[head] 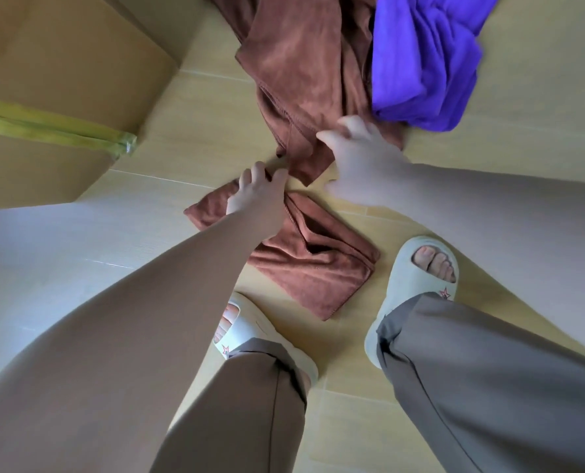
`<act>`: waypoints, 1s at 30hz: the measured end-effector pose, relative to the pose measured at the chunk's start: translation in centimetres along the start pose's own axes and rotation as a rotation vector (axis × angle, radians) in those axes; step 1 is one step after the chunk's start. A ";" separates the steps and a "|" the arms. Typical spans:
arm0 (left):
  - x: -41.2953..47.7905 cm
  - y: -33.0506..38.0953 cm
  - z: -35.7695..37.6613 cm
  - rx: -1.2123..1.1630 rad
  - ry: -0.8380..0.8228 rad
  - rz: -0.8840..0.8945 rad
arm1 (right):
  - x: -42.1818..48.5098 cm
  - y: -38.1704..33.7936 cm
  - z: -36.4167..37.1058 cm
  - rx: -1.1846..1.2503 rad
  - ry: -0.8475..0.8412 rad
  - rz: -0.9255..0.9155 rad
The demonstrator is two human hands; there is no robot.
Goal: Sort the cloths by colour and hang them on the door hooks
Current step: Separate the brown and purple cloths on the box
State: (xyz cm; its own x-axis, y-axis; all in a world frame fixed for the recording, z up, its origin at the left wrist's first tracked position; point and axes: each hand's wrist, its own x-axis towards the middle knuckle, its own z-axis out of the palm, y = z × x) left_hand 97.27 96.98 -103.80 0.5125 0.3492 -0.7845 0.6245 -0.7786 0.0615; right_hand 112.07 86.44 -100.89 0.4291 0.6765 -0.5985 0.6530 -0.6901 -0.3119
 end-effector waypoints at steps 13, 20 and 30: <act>3.0 0.1 -1.8 -0.218 0.298 0.156 | 4.7 1.3 -1.2 0.135 0.104 0.029; 4.5 2.0 -4.7 -0.692 0.520 0.082 | 6.1 0.7 -3.0 0.351 0.037 0.097; 9.4 3.5 -7.3 -0.957 0.317 -0.196 | 8.0 0.9 -3.6 0.654 -0.176 0.199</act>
State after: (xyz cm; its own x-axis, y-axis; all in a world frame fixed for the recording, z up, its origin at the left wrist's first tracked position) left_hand 108.55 101.35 -106.42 0.3962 0.6556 -0.6428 0.8511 0.0004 0.5250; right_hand 118.35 92.15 -103.35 0.3583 0.5078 -0.7835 0.0394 -0.8466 -0.5307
